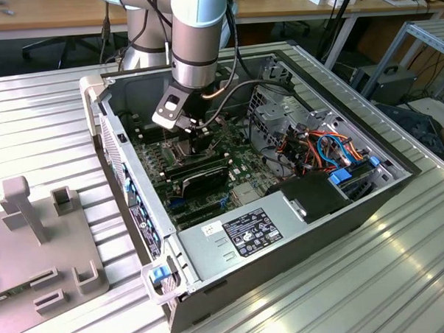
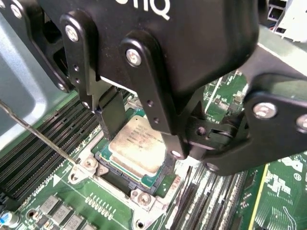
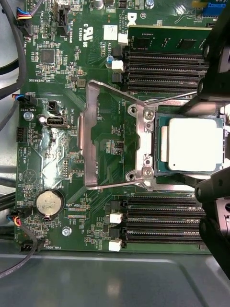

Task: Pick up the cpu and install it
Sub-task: 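Place the cpu into insertion slot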

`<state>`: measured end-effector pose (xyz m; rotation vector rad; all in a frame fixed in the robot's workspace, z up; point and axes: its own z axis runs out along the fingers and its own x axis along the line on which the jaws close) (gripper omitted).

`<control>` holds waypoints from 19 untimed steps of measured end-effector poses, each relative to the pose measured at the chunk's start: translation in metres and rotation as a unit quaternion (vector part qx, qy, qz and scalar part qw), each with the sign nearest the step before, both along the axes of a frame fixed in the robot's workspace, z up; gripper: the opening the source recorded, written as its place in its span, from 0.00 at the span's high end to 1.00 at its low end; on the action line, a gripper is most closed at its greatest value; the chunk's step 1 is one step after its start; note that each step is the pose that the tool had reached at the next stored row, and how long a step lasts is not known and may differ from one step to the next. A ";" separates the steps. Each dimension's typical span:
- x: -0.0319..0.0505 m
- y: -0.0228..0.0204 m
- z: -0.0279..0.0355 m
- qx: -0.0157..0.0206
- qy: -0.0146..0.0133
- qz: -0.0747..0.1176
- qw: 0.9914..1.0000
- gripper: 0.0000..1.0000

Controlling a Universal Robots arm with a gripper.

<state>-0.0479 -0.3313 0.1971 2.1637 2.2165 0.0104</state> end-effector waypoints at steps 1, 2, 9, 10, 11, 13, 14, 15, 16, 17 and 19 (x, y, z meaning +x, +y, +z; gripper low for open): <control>0.0000 0.0000 0.0001 0.000 0.000 0.000 1.000 0.38; 0.0000 0.0000 0.0001 0.000 0.000 0.000 1.000 0.38; 0.0000 0.0002 0.0090 0.000 0.000 0.000 1.000 0.38; 0.0000 0.0002 0.0115 0.000 0.000 0.000 1.000 0.38; 0.0000 0.0002 0.0136 0.000 0.000 0.000 1.000 0.38; 0.0000 0.0003 0.0185 0.000 0.000 0.000 1.000 0.38; 0.0000 0.0004 0.0199 0.000 0.000 0.000 1.000 0.38; 0.0000 0.0004 0.0210 0.000 0.000 0.000 1.000 0.38; 0.0000 0.0005 0.0223 0.000 0.000 0.000 1.000 0.38; 0.0000 0.0005 0.0237 0.000 0.000 0.000 1.000 0.38; 0.0000 0.0006 0.0240 0.000 0.000 0.000 1.000 0.38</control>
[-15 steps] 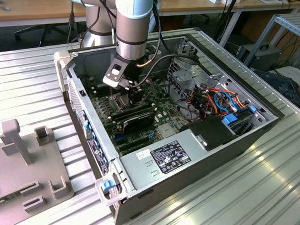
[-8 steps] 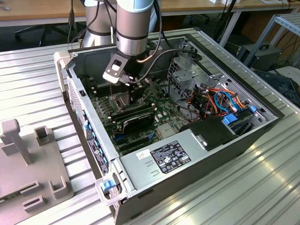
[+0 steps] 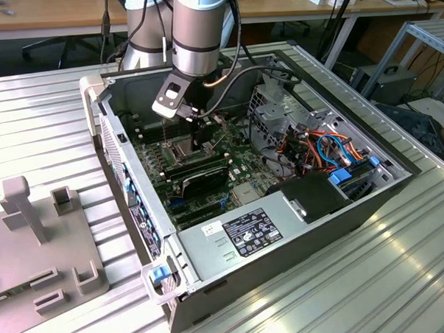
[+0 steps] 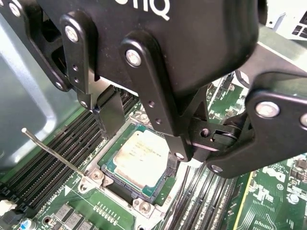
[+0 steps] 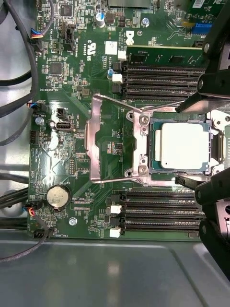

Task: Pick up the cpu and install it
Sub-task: 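Place the cpu into insertion slot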

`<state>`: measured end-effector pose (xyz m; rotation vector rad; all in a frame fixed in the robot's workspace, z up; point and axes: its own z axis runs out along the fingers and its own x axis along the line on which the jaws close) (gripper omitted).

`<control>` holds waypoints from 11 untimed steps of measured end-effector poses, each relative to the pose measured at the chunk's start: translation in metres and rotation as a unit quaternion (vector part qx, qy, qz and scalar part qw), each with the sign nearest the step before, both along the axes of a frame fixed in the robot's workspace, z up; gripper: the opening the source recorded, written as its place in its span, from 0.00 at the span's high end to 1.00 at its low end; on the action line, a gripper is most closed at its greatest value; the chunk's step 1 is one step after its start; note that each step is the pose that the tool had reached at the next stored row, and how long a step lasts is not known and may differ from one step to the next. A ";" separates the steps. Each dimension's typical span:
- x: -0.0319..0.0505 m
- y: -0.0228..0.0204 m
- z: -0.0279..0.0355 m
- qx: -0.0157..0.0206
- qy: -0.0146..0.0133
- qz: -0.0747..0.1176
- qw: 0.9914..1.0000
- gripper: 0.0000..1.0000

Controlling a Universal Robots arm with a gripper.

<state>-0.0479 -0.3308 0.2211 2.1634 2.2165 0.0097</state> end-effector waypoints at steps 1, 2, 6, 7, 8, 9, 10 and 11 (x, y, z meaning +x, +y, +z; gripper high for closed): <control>0.0000 0.0000 0.0019 0.000 0.000 0.000 1.000 0.38; 0.0000 0.0000 0.0036 0.000 0.000 0.000 1.000 0.38; 0.0000 0.0000 0.0041 0.000 0.000 0.000 1.000 0.38; 0.0000 0.0000 0.0041 0.000 0.000 0.000 1.000 0.38; 0.0000 0.0000 0.0041 0.000 0.000 0.000 1.000 0.38; 0.0000 0.0000 0.0041 0.000 0.000 0.000 1.000 0.38; 0.0000 0.0000 0.0041 0.000 0.000 0.000 1.000 0.38; 0.0000 0.0000 0.0041 0.000 0.000 0.000 1.000 0.38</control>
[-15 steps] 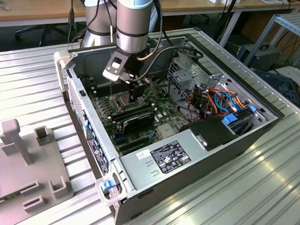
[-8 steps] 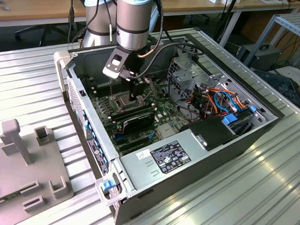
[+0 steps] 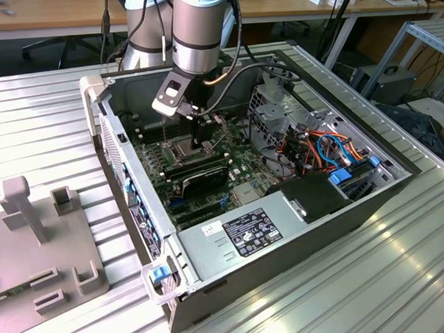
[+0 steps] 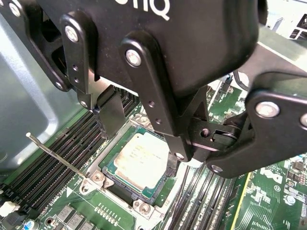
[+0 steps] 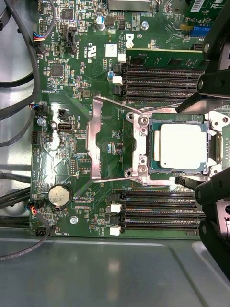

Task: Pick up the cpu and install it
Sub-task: 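Place the cpu into insertion slot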

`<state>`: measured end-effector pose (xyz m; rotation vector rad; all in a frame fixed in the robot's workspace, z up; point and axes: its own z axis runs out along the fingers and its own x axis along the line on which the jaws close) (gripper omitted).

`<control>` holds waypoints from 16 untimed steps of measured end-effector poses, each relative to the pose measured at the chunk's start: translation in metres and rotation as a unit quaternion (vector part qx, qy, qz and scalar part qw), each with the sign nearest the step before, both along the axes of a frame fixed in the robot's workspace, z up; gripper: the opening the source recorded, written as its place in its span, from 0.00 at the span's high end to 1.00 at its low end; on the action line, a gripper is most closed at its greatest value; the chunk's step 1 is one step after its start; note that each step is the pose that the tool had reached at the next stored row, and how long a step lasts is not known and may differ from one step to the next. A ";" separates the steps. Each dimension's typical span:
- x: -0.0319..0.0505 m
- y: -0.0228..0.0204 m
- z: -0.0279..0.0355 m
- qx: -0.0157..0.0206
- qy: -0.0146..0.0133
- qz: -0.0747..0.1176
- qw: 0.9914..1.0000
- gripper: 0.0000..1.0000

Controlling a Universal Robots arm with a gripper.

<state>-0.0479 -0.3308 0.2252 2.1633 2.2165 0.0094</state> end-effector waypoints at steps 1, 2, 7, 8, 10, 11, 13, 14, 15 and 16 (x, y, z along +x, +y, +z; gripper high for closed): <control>0.0000 0.0000 0.0000 0.000 0.000 0.000 1.000 0.38; 0.0000 0.0000 0.0000 0.000 0.000 0.000 1.000 0.39; 0.0000 0.0000 0.0001 0.000 0.000 0.000 1.000 0.64; 0.0000 0.0000 0.0001 0.000 0.000 0.000 1.000 0.64; 0.0000 0.0000 0.0002 0.000 0.000 0.000 1.000 0.76; 0.0000 0.0000 0.0002 0.000 0.000 0.000 1.000 0.82; 0.0000 0.0000 0.0002 0.000 0.000 0.000 1.000 0.89; 0.0000 0.0000 0.0003 0.000 0.000 0.000 1.000 0.89; 0.0000 0.0000 0.0003 0.000 0.000 0.000 1.000 0.89; 0.0000 0.0000 0.0003 0.000 0.000 0.000 1.000 0.89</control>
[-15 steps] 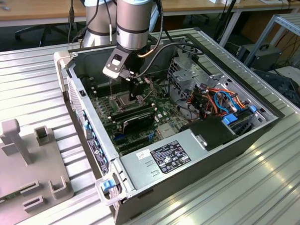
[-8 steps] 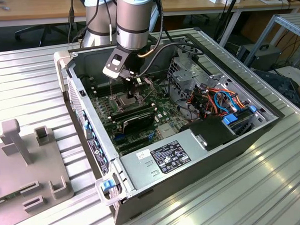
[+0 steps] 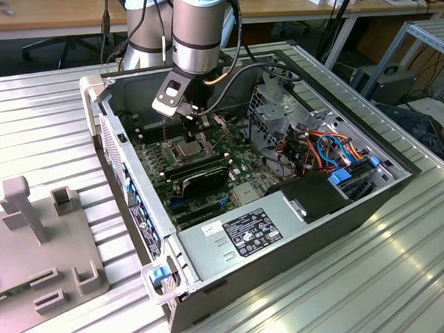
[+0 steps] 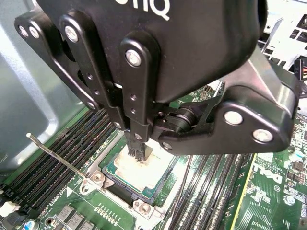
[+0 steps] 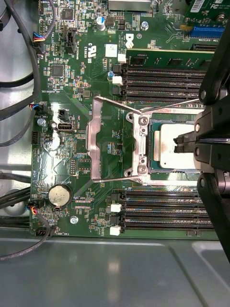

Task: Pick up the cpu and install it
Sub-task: 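Place the cpu into insertion slot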

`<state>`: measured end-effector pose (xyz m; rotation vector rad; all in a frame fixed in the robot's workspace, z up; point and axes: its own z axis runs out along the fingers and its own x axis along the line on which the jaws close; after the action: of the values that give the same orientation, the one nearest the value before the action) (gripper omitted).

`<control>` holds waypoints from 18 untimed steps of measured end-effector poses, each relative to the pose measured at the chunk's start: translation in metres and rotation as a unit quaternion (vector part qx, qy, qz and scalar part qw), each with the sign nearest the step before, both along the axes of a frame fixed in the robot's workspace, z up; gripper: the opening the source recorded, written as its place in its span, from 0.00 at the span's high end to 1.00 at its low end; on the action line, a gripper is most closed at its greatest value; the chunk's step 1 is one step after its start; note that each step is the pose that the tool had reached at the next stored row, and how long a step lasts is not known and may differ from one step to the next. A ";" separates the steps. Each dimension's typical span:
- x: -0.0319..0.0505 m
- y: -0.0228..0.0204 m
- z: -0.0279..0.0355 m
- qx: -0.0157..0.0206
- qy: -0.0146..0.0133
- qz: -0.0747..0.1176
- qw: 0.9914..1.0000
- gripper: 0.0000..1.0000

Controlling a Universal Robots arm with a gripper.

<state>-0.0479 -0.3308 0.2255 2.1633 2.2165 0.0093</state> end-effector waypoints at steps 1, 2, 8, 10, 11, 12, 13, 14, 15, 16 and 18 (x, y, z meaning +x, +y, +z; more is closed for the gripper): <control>0.0000 0.0000 -0.0003 0.000 0.000 0.000 1.000 0.89; 0.0000 0.0000 -0.0030 0.000 0.000 0.000 1.000 0.89; 0.0000 -0.0001 -0.0097 0.000 0.000 0.000 1.000 0.89; 0.0000 -0.0001 -0.0104 0.000 0.000 0.000 1.000 0.89; 0.0000 -0.0001 -0.0114 0.000 0.000 0.000 1.000 0.89; 0.0000 -0.0002 -0.0129 -0.001 0.000 0.000 1.000 0.89; 0.0001 -0.0002 -0.0137 -0.001 0.000 0.000 1.000 0.89; 0.0001 -0.0002 -0.0141 -0.001 0.000 0.000 1.000 0.89; 0.0000 -0.0002 -0.0143 -0.001 0.000 0.000 1.000 0.89; 0.0000 -0.0002 -0.0144 -0.001 0.000 0.000 1.000 0.89; 0.0000 -0.0001 -0.0153 -0.001 0.000 0.000 1.000 0.89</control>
<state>-0.0479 -0.3310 0.2102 2.1620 2.2153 0.0067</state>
